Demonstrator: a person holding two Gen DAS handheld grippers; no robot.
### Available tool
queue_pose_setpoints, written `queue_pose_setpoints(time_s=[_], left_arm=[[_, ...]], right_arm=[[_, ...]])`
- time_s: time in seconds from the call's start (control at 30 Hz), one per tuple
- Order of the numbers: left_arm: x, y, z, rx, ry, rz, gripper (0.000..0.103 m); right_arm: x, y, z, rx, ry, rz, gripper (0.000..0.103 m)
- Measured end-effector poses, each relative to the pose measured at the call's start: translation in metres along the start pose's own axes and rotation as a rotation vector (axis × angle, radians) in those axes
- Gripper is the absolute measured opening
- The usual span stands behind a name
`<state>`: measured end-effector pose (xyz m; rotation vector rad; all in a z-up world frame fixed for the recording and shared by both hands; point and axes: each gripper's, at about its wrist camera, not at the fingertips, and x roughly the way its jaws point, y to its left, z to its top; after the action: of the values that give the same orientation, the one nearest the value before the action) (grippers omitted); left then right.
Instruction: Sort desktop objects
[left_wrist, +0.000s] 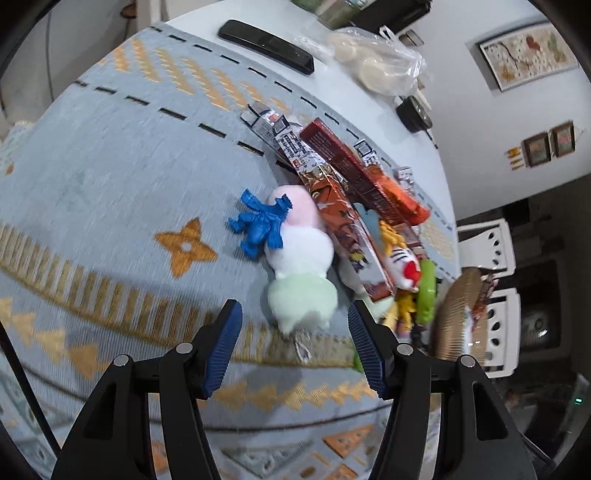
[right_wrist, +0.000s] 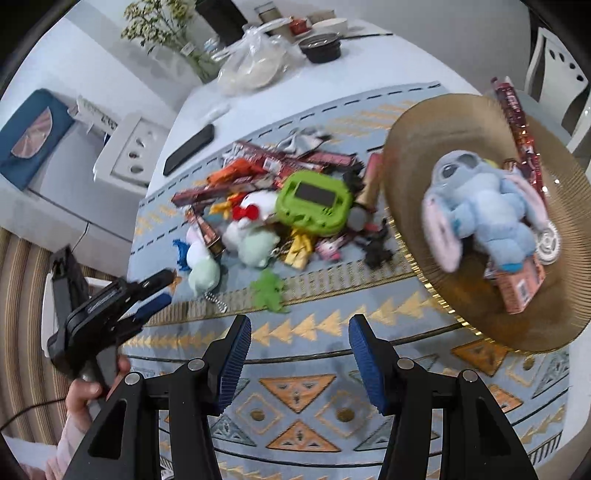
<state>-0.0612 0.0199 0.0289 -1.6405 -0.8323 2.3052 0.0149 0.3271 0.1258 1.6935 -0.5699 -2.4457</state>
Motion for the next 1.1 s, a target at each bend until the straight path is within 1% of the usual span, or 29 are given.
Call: queue_pose_setpoints(time_s=[0.07,0.17,0.23,0.27,0.37,0.4,0.5,0.53,0.57,0.6,0.67,0.73,0.8,0.9,1.03,1.1], left_arm=[[0.009,-0.005,0.003,0.025,0.003,0.009,0.058],[0.022,-0.014,0.006,0.065,-0.010,0.045,0.058],[0.031,-0.019,0.008,0.090,-0.016,0.076,0.058],[0.035,-0.018,0.010,0.094,-0.018,0.103,0.058],[0.037,-0.025,0.009,0.123,-0.062,0.135,0.064],[0.040,-0.030,0.008,0.149,-0.073,0.159,0.066],[0.046,-0.042,0.006,0.248,-0.098,0.220,0.066],[0.047,-0.044,0.005,0.272,-0.104,0.238,0.062],[0.047,-0.045,0.003,0.298,-0.114,0.277,0.047],[0.045,-0.043,0.002,0.319,-0.115,0.288,0.043],[0.039,-0.035,0.003,0.315,-0.098,0.241,0.041],[0.027,-0.023,0.002,0.301,-0.079,0.201,0.041],[0.011,-0.015,-0.002,0.307,-0.082,0.171,0.041],[-0.006,-0.005,-0.014,0.317,-0.078,0.149,0.041],[-0.014,0.004,-0.027,0.325,-0.060,0.144,0.041],[-0.020,0.007,-0.035,0.335,-0.047,0.145,0.041]], right_arm=[[0.004,0.005,-0.001,-0.002,0.006,-0.012,0.054],[0.007,0.010,-0.002,0.002,0.011,-0.028,0.054],[0.008,0.011,-0.001,0.006,0.013,-0.034,0.054],[0.009,0.012,0.000,0.006,0.013,-0.038,0.054],[0.013,0.014,0.002,0.007,0.019,-0.046,0.054],[0.015,0.016,0.004,0.005,0.021,-0.045,0.054],[0.020,0.025,0.011,-0.022,0.027,-0.038,0.054],[0.022,0.030,0.015,-0.040,0.029,-0.035,0.054],[0.023,0.035,0.019,-0.063,0.029,-0.033,0.054],[0.025,0.040,0.023,-0.085,0.029,-0.033,0.054],[0.028,0.052,0.034,-0.137,0.019,-0.032,0.054],[0.036,0.064,0.047,-0.181,0.007,-0.028,0.054],[0.048,0.075,0.055,-0.217,0.007,-0.023,0.054],[0.074,0.096,0.066,-0.284,0.019,-0.003,0.054],[0.117,0.125,0.067,-0.404,0.096,-0.010,0.054],[0.132,0.135,0.064,-0.454,0.152,0.002,0.054]])
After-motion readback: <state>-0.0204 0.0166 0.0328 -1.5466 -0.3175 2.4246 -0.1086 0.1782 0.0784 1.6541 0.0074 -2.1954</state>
